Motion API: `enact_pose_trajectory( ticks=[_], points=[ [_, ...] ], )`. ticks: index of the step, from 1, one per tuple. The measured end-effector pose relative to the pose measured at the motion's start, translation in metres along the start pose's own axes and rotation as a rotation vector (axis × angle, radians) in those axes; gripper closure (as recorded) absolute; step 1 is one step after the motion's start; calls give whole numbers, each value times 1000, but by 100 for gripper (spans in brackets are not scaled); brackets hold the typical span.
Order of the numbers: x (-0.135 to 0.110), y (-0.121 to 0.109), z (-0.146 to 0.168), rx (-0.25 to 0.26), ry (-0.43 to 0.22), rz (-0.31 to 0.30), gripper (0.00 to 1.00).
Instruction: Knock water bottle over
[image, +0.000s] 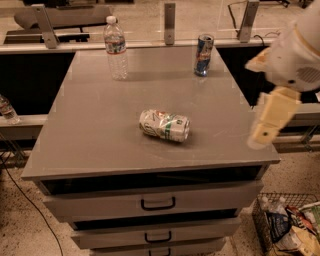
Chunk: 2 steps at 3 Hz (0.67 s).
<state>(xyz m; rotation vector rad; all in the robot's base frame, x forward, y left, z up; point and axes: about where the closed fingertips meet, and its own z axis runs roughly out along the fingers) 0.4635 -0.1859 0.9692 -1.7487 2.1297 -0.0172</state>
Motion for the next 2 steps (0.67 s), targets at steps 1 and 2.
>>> enact_pose_trajectory(
  ticks=[1, 2],
  points=[
    [-62, -26, 37, -8, -148, -80, 0],
    [-131, -56, 61, 29, -297, -146, 0]
  ],
)
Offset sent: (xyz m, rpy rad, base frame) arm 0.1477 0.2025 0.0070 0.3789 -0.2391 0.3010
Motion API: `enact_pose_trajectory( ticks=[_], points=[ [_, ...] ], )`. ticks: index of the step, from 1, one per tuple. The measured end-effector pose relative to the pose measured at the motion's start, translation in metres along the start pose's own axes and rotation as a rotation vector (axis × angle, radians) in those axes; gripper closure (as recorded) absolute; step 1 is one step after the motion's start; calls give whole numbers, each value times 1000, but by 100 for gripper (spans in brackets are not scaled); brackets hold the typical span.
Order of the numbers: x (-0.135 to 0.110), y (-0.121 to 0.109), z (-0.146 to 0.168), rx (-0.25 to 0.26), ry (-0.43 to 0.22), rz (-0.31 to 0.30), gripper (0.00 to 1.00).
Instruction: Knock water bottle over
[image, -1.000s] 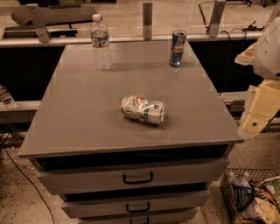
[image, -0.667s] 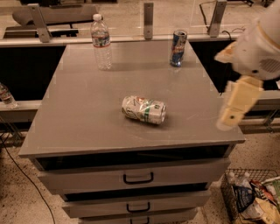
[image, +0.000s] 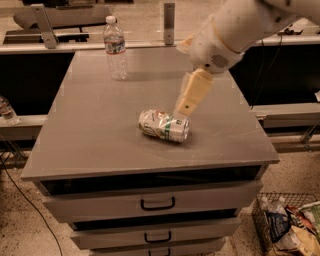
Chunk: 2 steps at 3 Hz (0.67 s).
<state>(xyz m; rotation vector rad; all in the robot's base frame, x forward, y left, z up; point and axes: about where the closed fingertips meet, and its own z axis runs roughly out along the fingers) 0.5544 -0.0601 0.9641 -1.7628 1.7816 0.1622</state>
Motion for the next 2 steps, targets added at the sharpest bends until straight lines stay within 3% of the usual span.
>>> enact_pose_trajectory(
  ticks=[1, 2],
  points=[
    [-46, -41, 16, 53, -115, -21, 0],
    [-46, -41, 16, 53, -115, -21, 0]
  ],
)
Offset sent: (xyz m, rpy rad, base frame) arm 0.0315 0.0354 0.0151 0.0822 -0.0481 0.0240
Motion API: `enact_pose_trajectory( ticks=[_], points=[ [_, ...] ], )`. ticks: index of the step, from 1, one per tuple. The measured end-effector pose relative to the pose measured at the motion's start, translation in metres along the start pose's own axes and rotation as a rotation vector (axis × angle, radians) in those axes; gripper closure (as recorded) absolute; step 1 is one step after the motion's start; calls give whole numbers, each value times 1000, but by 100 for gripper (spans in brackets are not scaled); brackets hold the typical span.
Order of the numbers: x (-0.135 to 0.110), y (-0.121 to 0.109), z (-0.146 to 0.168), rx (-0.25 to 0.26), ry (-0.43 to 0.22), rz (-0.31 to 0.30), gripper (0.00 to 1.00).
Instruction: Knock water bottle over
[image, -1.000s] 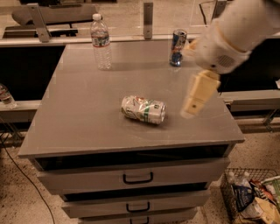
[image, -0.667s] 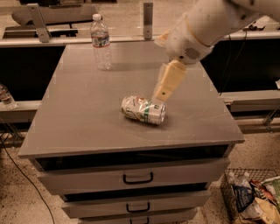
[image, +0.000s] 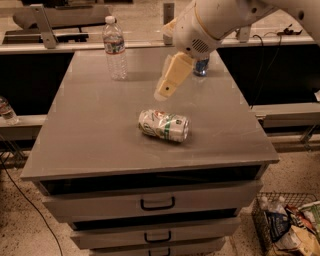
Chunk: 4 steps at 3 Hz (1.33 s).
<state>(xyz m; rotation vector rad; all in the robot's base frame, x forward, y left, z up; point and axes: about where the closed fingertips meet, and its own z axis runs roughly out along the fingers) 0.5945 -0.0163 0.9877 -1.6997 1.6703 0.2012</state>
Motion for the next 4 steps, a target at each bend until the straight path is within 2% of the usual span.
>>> enact_pose_trajectory(
  ticks=[1, 2, 3, 4],
  points=[
    [1, -4, 12, 28, -31, 31, 0],
    [11, -29, 66, 91, -100, 118, 0],
    [16, -73, 109, 182, -184, 170, 0],
    [-3, -138, 157, 267, -335, 221, 0]
  ],
)
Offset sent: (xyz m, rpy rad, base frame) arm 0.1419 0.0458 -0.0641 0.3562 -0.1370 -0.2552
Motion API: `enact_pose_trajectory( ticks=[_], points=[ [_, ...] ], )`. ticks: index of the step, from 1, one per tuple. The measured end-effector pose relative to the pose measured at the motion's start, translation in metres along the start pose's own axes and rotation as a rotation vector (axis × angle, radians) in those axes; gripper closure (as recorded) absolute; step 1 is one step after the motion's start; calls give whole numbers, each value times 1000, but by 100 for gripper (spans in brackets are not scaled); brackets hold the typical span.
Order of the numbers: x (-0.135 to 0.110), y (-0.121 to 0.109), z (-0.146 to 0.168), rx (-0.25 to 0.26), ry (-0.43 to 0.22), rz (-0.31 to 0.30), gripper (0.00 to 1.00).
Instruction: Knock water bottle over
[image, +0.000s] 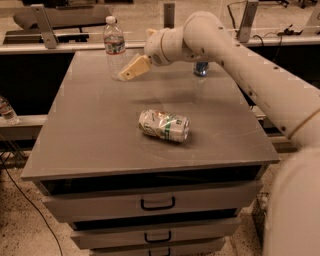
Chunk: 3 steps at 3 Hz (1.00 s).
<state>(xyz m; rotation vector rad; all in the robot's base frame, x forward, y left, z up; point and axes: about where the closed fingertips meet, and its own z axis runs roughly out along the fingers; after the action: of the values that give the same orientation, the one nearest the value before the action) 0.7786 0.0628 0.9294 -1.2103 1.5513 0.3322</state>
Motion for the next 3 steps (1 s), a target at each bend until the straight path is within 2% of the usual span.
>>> enact_pose_trajectory(
  ticks=[1, 2, 3],
  points=[
    [-17, -14, 32, -9, -68, 22, 0],
    [-34, -15, 59, -40, -114, 52, 0],
    [-41, -15, 75, -48, -131, 81, 18]
  ],
)
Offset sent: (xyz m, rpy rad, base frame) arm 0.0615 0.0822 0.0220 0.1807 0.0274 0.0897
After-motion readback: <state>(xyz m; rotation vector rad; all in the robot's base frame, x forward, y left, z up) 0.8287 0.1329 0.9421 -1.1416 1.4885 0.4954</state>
